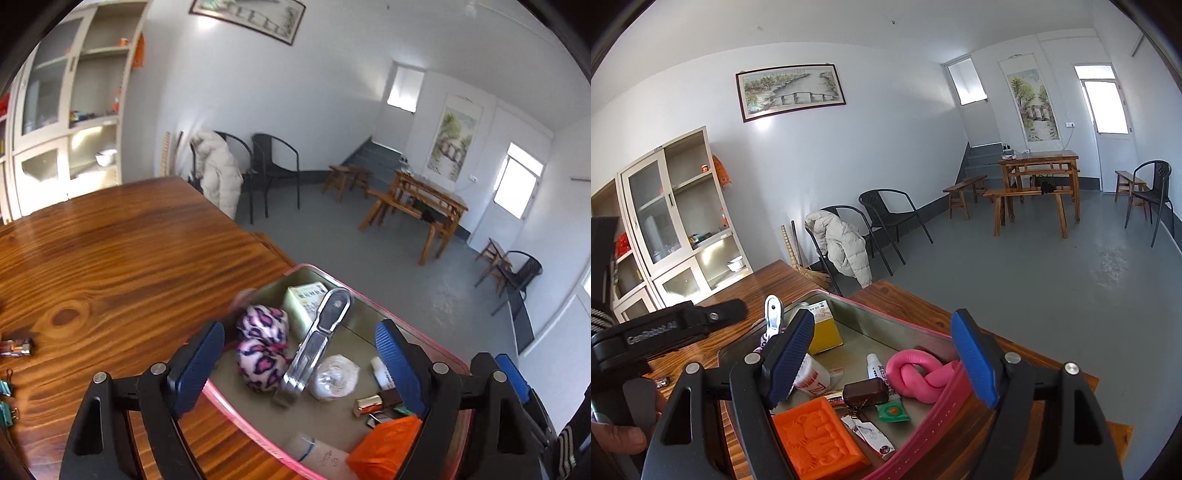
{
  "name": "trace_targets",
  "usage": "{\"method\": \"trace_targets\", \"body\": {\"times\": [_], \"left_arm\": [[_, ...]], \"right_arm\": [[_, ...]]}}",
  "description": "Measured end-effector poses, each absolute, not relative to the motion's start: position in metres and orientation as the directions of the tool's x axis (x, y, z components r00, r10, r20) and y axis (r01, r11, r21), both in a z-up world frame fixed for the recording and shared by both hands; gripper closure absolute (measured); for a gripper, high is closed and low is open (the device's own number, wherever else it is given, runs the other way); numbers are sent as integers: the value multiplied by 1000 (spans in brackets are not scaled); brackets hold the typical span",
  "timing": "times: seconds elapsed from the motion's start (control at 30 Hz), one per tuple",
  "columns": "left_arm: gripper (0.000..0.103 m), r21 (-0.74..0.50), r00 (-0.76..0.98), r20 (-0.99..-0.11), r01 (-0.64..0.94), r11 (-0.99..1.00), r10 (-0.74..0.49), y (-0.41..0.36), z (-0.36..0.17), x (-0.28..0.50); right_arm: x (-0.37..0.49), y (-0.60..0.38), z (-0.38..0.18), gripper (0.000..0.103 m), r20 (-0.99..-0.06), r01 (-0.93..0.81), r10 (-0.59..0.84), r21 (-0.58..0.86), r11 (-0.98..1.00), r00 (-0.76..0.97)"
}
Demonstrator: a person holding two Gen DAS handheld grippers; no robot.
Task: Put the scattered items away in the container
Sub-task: 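Move both open tools back over the items on the table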
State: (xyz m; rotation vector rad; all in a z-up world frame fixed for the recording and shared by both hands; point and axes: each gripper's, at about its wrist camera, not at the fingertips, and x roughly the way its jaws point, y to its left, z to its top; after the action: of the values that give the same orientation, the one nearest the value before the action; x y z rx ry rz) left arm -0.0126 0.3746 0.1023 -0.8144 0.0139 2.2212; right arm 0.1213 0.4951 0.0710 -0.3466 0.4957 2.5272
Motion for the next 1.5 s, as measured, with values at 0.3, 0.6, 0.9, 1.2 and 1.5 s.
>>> {"method": "trace_targets", "body": {"times": [0.3,0.6,0.9,1.2,1.5], "left_arm": [[17,-254,-523,-600,-593,-764,605,346,92,-20],[17,-257,-550,-634,-512,-820,543,295,80,-22],[17,-221,-620,-668,-362,-906,411,203,67,-26],[17,-200,-688,-680,-157,-967,253,79,56,-22],[17,-173,-689,-704,-74,-982,175,16,45,-15]], "right_arm": [[123,497,70,23,-340,-576,484,266,-773,-806],[122,491,71,23,-326,-621,545,210,-755,-773],[125,473,76,22,-250,-669,630,127,-732,-736],[122,447,85,21,-202,-672,648,84,-736,-735],[55,334,111,17,-333,-119,104,25,-993,-937]]}}
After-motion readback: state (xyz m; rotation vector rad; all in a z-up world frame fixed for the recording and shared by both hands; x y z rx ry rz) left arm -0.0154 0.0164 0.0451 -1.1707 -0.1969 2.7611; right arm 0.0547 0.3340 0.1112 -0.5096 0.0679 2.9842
